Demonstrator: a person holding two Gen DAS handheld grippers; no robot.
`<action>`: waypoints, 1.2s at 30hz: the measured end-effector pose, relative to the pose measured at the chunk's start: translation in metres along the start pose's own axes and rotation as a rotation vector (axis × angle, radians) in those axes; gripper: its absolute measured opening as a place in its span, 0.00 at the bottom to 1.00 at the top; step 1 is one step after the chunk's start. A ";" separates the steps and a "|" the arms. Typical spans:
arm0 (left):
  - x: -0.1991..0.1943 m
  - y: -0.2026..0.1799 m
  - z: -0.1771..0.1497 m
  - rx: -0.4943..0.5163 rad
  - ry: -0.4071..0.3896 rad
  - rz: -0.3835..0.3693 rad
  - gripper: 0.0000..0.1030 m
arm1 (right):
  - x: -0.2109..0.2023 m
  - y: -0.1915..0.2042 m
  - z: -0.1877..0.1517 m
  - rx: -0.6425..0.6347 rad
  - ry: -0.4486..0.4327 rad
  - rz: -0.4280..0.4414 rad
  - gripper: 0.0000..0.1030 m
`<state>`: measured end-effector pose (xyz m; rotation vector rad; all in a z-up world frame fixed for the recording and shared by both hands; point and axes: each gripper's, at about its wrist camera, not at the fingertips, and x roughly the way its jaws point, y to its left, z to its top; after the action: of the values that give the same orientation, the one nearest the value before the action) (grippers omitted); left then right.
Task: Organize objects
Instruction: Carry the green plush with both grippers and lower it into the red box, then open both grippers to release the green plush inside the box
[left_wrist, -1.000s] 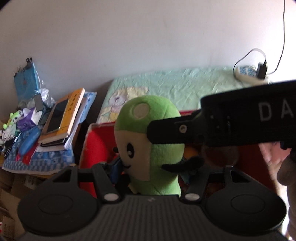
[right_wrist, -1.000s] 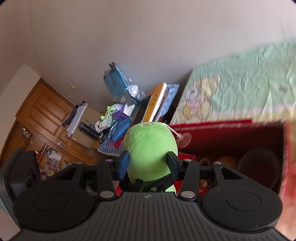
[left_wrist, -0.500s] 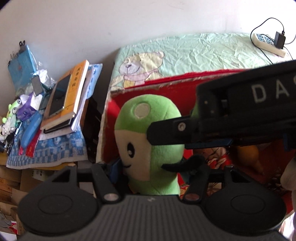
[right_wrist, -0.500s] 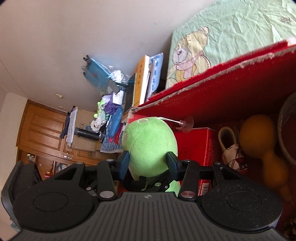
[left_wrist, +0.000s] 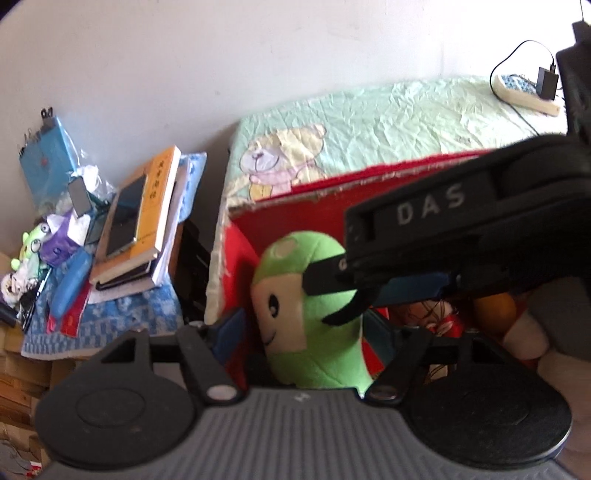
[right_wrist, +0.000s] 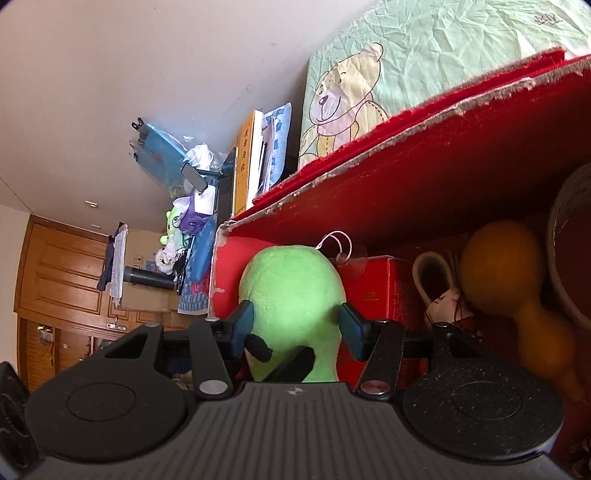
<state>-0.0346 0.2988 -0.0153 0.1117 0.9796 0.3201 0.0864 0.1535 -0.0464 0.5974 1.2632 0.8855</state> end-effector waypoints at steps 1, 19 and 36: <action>-0.001 0.001 0.000 -0.001 -0.002 0.001 0.73 | -0.001 -0.001 0.000 0.003 0.000 0.002 0.54; -0.030 0.030 -0.015 -0.136 -0.040 -0.127 0.73 | -0.040 0.001 -0.013 -0.027 -0.098 -0.027 0.54; -0.063 -0.035 -0.011 -0.055 -0.080 -0.100 0.85 | -0.146 0.012 -0.058 -0.255 -0.354 -0.345 0.53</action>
<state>-0.0684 0.2455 0.0206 0.0256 0.8932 0.2485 0.0186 0.0342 0.0303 0.3024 0.8803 0.6065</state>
